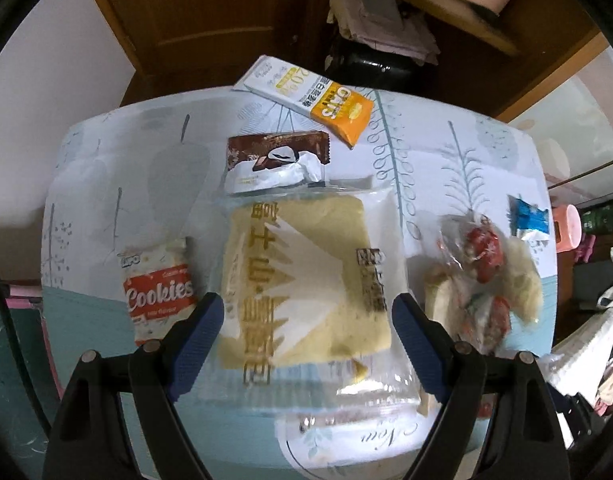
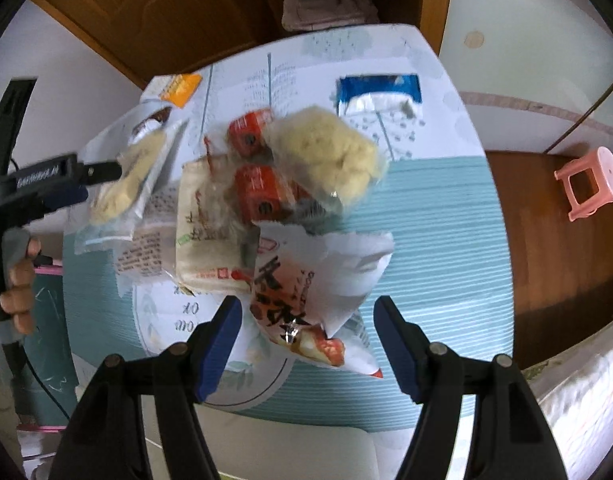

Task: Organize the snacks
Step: 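Grasp the large bread bag with the left tool while the right tool grasps the white-red bag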

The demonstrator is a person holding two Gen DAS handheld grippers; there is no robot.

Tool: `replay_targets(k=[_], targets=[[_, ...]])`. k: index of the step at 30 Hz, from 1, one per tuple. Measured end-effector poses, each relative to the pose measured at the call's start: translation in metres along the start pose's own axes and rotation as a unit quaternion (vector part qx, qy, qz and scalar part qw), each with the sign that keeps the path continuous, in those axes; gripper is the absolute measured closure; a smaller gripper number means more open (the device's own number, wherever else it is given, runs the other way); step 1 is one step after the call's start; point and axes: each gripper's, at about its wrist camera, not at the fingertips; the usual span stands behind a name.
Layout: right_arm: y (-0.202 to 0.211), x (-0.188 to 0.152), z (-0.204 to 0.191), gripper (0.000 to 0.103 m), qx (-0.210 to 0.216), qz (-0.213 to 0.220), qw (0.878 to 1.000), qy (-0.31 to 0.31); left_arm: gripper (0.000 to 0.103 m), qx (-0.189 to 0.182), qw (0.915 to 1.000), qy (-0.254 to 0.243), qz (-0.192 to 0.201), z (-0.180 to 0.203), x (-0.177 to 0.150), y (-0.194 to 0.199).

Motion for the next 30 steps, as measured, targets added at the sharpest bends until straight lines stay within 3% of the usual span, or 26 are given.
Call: replay_targets(k=[7,13,19,22,24,27,30], targets=[[-0.018,-0.009,-0.002,0.034,-0.005,-0.021,1.000,-0.003,0.014,0.012,0.9999,-0.008,-0.002,0.013,0.005,-0.016],[-0.032,-0.012,-0.004,0.035,-0.011,-0.036,0.999,-0.009,0.010,0.046,0.9986,-0.026,-0.002,0.026,0.001,-0.028],[-0.038,-0.019,-0.008,0.048,-0.010,-0.043,0.999,-0.007,0.011,0.065,0.9970,-0.041,-0.002,0.033,-0.006,-0.030],[-0.039,-0.022,-0.007,0.054,-0.008,-0.048,0.999,-0.011,0.031,0.078,0.9956,-0.052,0.003,0.034,-0.011,-0.026],[-0.039,-0.025,-0.008,0.056,-0.005,-0.048,0.999,-0.010,0.053,0.070,0.9960,-0.053,0.013,0.036,-0.011,-0.019],[-0.037,-0.029,-0.010,0.059,0.000,-0.047,0.999,-0.008,0.072,0.066,0.9960,-0.052,0.029,0.037,-0.013,-0.007],[-0.032,-0.034,-0.012,0.062,0.008,-0.042,0.999,-0.007,0.080,0.069,0.9955,-0.045,0.047,0.034,-0.015,0.008]])
Point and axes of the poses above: each gripper's, at about its wrist camera, not at the fingertips, and y roughly against the way its jaws point, z to its right, x to its top, and after that the axes turned 11 degrees about z, right-handed
